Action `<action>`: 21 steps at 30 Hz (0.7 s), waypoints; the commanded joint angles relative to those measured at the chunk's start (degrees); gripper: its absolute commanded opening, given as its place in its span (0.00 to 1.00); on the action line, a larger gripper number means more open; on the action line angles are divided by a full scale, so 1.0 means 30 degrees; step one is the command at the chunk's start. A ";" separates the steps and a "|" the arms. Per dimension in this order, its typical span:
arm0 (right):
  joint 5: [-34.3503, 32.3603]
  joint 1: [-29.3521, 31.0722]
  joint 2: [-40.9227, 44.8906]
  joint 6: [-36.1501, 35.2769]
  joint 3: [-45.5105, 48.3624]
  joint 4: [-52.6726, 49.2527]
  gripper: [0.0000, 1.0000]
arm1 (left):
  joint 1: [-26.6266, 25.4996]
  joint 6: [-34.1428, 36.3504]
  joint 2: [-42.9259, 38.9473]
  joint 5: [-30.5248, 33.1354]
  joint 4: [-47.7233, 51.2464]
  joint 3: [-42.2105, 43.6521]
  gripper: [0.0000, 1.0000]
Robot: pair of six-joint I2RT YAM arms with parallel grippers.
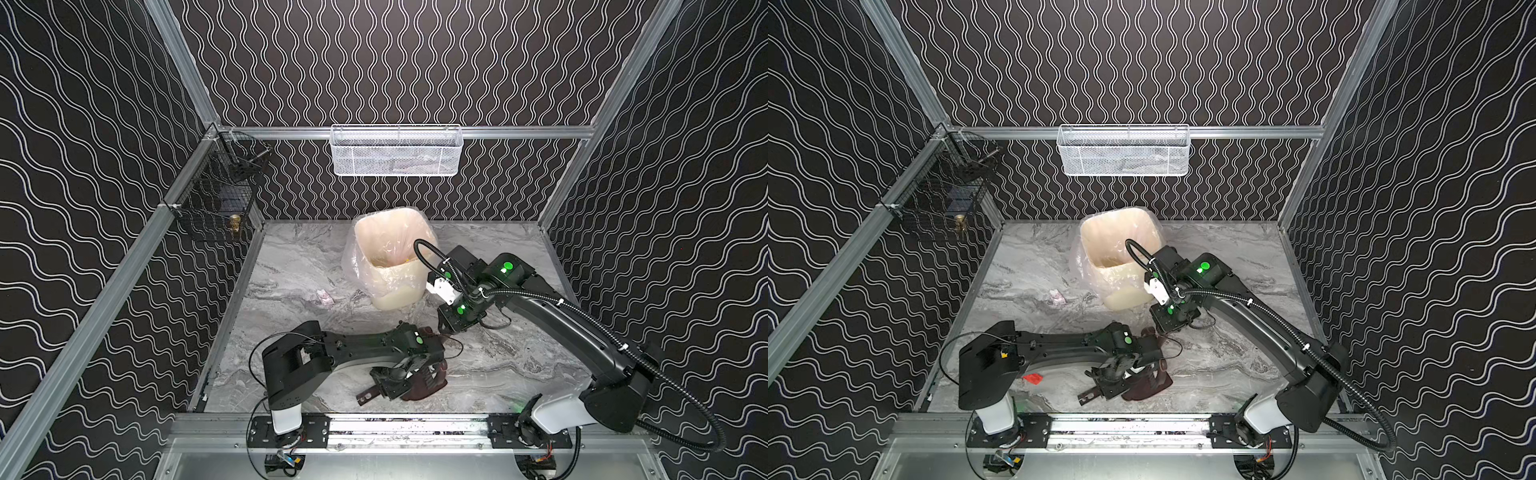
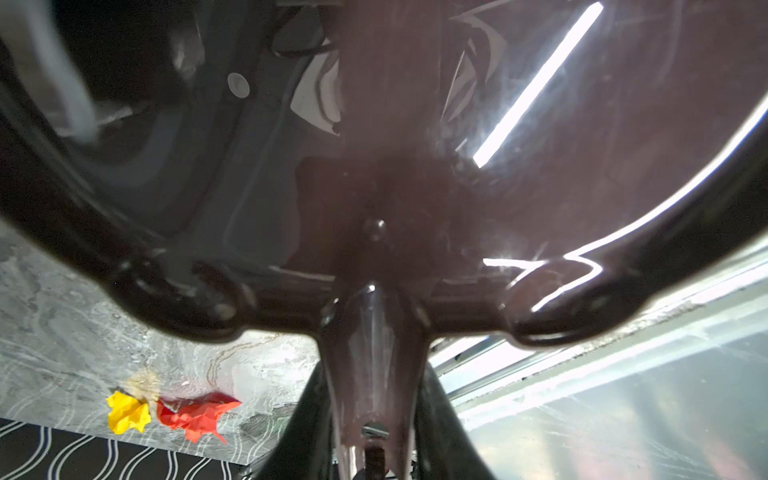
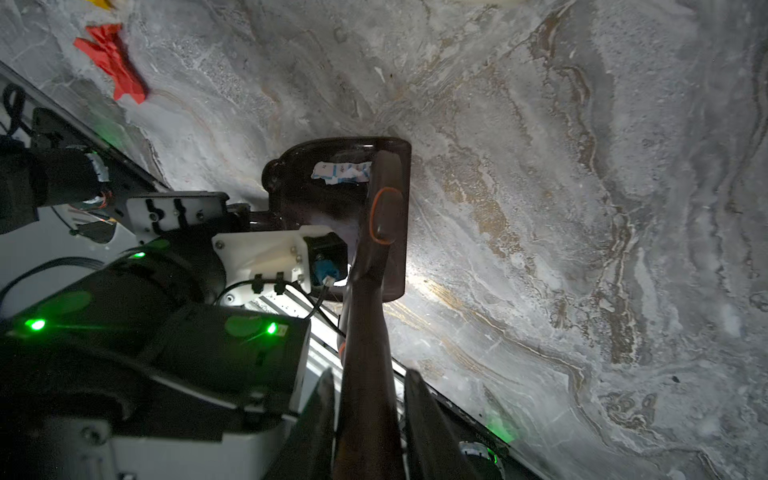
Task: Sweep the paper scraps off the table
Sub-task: 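Sweep the printed scrap into the dustpan with the right gripper's brush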
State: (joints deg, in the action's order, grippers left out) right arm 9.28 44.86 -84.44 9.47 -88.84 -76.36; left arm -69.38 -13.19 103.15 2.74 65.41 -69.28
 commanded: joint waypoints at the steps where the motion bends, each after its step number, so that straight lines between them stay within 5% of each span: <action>1: 0.0172 0.0076 0.0322 0.0528 -0.0219 -0.1390 0.00 | 0.0013 -0.0472 -0.0220 0.0195 -0.0014 0.0208 0.00; 12: -0.2457 -0.2502 0.2023 0.1236 -0.0144 -0.1456 0.00 | 0.0017 -0.0994 -0.0808 0.0048 -0.0507 0.0764 0.00; 16: -0.3658 -0.2561 0.1023 0.0577 -0.0148 -0.0310 0.00 | 0.0013 -0.0764 -0.0843 -0.0021 -0.0533 0.0892 0.00; 21: -0.2493 -0.2588 -0.0883 -0.0351 -0.1090 0.0036 0.00 | 0.0013 -0.0282 -0.0782 0.0612 -0.0533 0.0722 0.00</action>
State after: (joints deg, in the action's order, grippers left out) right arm 0.14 37.10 -85.78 10.61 -90.76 -78.30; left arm -69.38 -14.85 100.90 2.96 62.83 -66.67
